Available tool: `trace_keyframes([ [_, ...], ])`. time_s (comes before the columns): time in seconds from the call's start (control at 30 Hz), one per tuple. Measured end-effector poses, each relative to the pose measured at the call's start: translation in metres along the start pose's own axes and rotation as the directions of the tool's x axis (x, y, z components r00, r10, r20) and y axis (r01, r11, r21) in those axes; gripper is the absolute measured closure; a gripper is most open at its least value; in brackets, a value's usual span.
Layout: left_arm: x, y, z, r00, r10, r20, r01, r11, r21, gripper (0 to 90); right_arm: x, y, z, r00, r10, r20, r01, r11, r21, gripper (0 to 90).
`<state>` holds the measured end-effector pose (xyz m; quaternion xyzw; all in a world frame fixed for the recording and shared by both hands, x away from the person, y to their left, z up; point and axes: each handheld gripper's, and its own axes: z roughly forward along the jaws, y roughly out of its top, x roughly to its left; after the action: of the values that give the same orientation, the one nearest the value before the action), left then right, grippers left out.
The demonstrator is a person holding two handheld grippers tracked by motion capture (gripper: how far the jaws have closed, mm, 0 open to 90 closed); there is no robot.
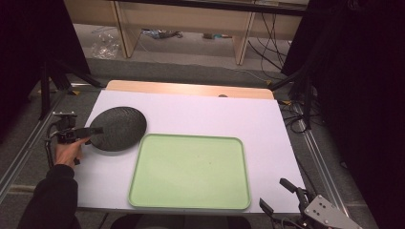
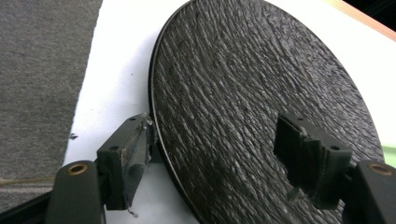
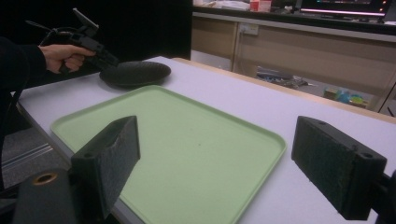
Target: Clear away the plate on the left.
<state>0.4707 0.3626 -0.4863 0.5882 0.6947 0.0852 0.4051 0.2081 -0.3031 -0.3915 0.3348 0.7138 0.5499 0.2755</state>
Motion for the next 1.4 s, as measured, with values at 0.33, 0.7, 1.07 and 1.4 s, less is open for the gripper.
trace_keyframes([
  [0.33,0.010,0.006,0.012,0.9937,-0.107,0.034,0.108,0.9940,-0.021,40.0,0.000,-0.001,0.001,1.0000,-0.003,-0.007,0.003,1.000,0.004,16.2],
  [0.7,0.022,0.002,0.006,0.9789,-0.194,0.063,0.198,0.9790,-0.051,72.8,0.000,-0.001,0.002,1.0000,-0.002,-0.007,0.002,1.000,0.007,16.2],
  [1.07,0.017,0.009,-0.014,0.9665,-0.215,0.141,0.233,0.9636,-0.131,81.3,0.000,-0.001,0.001,0.9999,0.000,-0.012,0.000,1.000,0.010,16.2],
  [1.4,0.007,0.020,-0.054,0.9831,-0.138,0.120,0.156,0.9748,-0.159,85.7,0.000,-0.001,0.001,0.9998,0.002,-0.020,-0.002,1.000,0.004,16.2],
])
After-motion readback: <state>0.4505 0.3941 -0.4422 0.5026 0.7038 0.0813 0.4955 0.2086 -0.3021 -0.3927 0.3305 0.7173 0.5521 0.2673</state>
